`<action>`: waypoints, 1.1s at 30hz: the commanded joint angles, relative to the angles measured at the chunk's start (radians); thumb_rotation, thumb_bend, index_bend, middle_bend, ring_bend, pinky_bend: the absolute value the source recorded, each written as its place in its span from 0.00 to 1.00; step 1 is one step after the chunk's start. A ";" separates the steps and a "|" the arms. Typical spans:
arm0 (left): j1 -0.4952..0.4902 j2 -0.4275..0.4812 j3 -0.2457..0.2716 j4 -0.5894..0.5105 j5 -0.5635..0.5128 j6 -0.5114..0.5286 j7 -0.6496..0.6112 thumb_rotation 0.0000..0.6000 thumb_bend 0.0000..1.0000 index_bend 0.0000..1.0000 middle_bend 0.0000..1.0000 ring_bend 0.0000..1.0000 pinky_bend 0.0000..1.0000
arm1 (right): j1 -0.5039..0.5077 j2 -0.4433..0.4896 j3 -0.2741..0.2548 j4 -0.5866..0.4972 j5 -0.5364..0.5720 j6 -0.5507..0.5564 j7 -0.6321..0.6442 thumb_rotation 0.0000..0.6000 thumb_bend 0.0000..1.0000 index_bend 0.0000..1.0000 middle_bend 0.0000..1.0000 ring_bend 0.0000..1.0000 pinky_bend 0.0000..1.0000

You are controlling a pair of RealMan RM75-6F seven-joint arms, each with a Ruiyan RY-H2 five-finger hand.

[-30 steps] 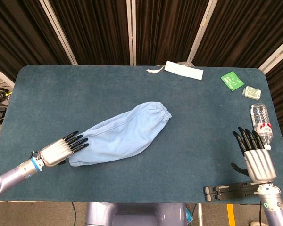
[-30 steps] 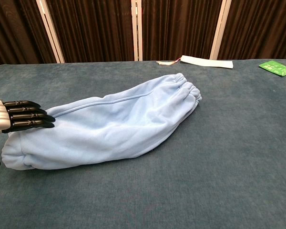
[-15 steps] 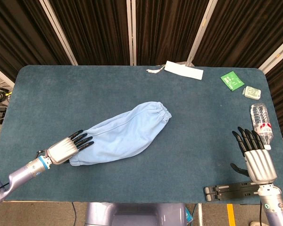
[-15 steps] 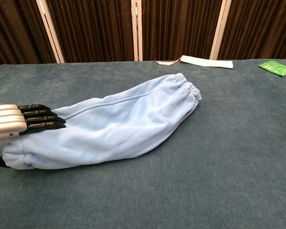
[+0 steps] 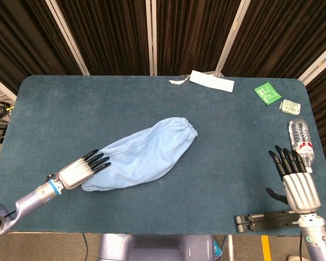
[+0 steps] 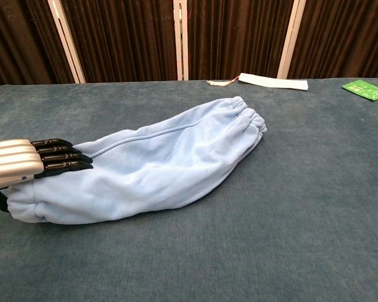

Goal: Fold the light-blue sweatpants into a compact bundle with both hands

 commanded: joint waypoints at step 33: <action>0.017 -0.021 0.028 0.089 -0.011 0.087 -0.026 1.00 0.58 0.66 0.42 0.37 0.36 | -0.018 -0.004 0.026 0.003 -0.035 -0.007 0.002 1.00 0.00 0.00 0.00 0.00 0.00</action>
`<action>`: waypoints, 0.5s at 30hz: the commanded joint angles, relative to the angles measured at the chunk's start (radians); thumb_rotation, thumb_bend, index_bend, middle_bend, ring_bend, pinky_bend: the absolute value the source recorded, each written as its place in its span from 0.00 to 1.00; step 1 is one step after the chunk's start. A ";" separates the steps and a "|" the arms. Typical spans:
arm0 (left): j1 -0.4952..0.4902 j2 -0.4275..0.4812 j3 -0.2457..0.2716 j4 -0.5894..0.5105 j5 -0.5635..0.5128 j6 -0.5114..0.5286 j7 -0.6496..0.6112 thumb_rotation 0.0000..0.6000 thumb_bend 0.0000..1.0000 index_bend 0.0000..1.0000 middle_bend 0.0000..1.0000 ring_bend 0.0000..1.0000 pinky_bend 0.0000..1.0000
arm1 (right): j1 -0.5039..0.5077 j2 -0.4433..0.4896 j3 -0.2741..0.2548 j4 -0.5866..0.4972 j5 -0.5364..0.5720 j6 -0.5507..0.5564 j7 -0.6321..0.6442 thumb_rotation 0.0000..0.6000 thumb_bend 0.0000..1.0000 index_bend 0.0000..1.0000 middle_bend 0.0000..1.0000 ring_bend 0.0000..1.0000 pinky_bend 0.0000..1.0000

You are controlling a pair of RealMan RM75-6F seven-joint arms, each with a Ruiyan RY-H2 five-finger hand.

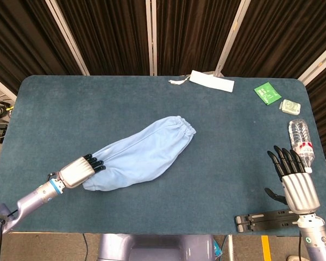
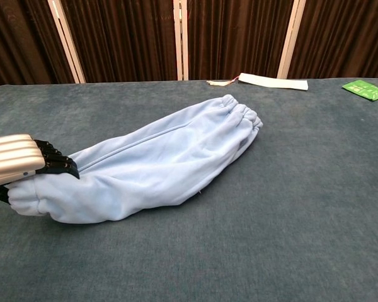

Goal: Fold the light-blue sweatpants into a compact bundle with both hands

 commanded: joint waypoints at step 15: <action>0.061 0.209 0.101 -0.090 0.081 0.162 0.015 1.00 0.58 0.69 0.43 0.39 0.38 | -0.005 -0.001 0.003 -0.005 -0.010 -0.003 -0.004 1.00 0.00 0.00 0.00 0.00 0.00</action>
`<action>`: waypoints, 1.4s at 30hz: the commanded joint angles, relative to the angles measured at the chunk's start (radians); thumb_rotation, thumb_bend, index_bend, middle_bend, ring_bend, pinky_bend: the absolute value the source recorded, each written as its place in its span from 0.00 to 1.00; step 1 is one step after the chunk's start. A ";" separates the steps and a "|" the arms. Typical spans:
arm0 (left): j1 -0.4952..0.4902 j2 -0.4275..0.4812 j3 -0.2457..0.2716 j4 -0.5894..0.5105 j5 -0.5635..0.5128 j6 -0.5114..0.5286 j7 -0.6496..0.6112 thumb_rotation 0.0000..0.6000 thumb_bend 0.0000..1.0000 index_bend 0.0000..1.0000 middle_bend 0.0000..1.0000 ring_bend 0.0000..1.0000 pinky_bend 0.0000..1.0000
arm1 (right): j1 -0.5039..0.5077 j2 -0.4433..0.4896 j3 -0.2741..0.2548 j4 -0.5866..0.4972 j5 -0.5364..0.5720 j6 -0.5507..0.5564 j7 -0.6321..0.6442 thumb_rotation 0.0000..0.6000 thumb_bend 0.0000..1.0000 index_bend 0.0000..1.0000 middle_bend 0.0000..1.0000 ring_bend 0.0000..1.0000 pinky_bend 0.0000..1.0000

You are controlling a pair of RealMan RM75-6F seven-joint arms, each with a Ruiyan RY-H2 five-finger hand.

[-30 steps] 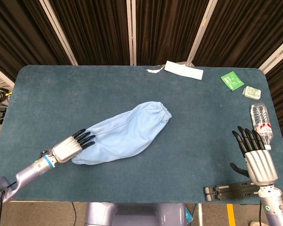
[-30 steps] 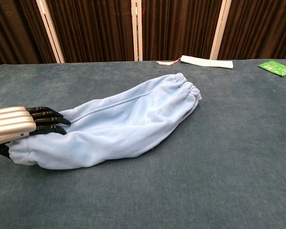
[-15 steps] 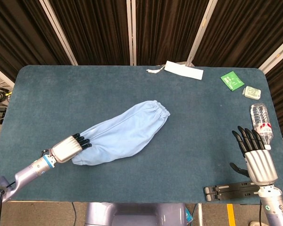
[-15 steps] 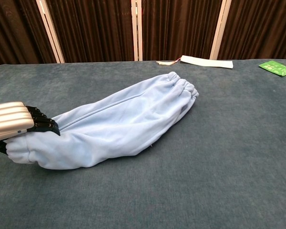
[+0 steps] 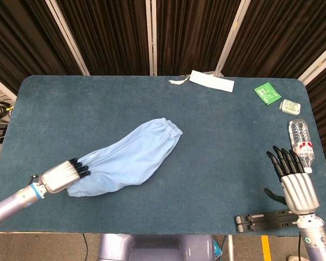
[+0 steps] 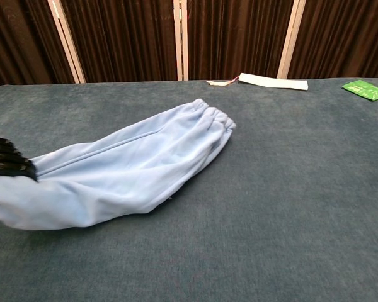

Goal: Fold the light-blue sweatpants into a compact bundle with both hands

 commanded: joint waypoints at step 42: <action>-0.130 0.291 -0.208 -0.662 -0.108 -0.181 0.234 1.00 0.58 0.70 0.44 0.39 0.39 | -0.010 0.014 0.024 0.005 0.013 -0.004 0.029 1.00 0.00 0.00 0.00 0.00 0.00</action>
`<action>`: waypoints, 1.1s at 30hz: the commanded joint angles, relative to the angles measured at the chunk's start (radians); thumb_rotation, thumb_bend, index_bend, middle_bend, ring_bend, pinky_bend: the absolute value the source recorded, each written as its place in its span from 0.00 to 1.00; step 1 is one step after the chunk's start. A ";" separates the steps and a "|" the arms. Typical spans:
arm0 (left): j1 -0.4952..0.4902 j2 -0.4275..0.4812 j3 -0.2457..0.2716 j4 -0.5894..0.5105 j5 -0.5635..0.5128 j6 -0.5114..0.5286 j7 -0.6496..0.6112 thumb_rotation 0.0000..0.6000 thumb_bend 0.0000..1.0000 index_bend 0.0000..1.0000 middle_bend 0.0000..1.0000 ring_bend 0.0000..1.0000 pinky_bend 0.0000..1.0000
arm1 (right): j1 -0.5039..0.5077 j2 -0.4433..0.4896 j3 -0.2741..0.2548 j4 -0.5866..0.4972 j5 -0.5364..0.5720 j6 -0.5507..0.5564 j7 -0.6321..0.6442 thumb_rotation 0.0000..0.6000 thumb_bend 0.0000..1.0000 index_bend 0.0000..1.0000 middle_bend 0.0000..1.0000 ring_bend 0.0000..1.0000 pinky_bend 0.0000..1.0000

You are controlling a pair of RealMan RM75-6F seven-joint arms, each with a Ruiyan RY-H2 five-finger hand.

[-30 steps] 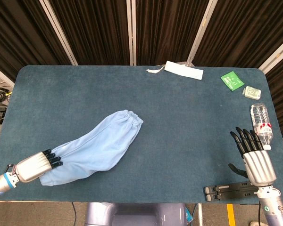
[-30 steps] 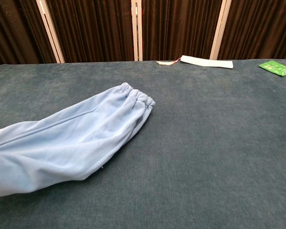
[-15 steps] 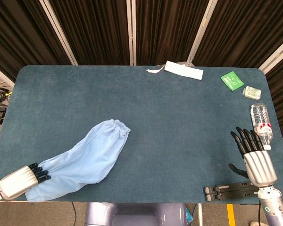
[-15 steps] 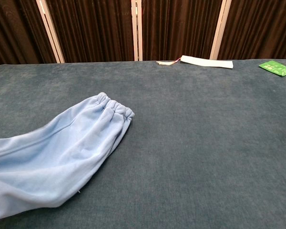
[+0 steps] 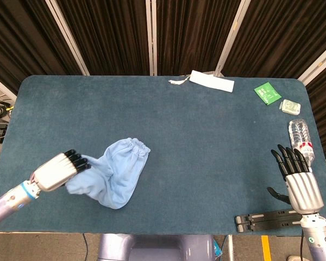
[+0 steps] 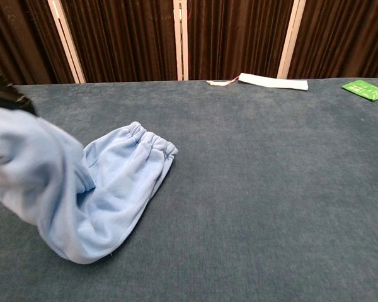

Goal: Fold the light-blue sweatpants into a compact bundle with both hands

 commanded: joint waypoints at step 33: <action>-0.186 -0.262 -0.310 0.011 -0.331 -0.262 -0.051 1.00 0.31 0.00 0.00 0.00 0.00 | 0.015 -0.012 0.019 0.045 0.057 -0.055 0.029 1.00 0.00 0.00 0.00 0.00 0.00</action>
